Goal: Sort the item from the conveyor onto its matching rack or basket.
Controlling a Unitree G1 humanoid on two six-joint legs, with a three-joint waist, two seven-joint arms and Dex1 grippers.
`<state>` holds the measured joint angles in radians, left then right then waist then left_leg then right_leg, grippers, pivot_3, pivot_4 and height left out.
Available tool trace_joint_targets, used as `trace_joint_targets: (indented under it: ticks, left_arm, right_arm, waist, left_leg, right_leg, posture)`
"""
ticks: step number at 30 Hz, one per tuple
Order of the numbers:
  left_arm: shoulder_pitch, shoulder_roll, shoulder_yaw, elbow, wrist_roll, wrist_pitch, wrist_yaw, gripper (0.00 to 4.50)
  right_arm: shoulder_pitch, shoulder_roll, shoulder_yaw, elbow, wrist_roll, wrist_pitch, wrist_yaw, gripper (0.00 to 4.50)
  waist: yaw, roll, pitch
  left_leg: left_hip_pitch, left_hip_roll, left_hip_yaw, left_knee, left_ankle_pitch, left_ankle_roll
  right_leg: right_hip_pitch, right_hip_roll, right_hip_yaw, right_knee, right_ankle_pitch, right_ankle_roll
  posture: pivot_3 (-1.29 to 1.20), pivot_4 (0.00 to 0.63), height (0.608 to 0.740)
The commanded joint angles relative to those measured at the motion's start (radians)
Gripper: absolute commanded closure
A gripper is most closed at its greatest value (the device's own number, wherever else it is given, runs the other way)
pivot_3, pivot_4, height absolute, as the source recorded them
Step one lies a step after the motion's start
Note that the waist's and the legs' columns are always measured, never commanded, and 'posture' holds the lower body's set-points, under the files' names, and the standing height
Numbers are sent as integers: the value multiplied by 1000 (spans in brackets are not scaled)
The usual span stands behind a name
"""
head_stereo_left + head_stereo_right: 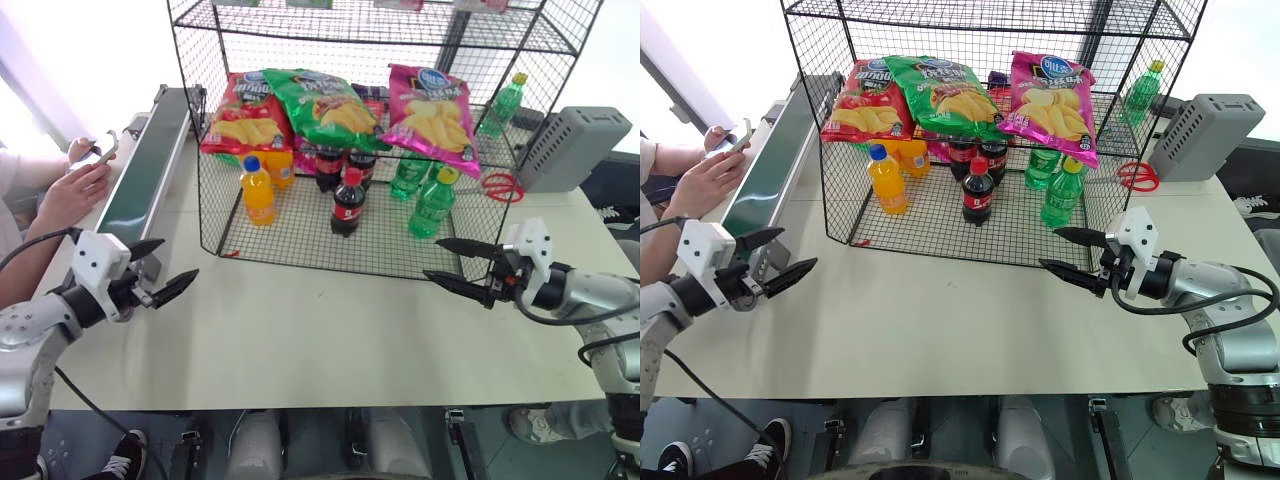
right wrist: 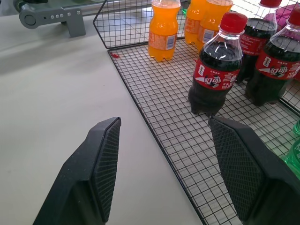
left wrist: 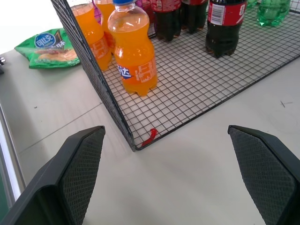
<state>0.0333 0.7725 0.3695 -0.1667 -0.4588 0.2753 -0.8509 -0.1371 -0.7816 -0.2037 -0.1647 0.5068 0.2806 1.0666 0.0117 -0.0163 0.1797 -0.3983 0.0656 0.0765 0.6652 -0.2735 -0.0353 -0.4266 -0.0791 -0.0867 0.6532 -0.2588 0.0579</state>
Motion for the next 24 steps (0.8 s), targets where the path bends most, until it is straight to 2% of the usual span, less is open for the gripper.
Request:
trace_joint_targets:
  ticks: [1, 24]
  left_arm:
    - [-17, 10, 8, -16, 8, -22, -6, 0]
    - [-66, -1, -21, 38, 36, -72, -30, 0]
  right_arm:
    - [-10, -1, -11, -12, -2, -18, -2, 1409]
    - [-11, -4, -11, -3, -24, -34, 1, 1409]
  waist:
    - [0, 0, 0]
    - [-1, 0, 0]
  left_leg:
    - [0, 0, 0, 0, 0, 0]
    - [0, 0, 0, 0, 0, 0]
  right_leg:
    - [0, 0, 0, 0, 0, 0]
    - [0, 0, 0, 0, 0, 0]
  posture:
    - [0, 150, 740]
    - [0, 150, 740]
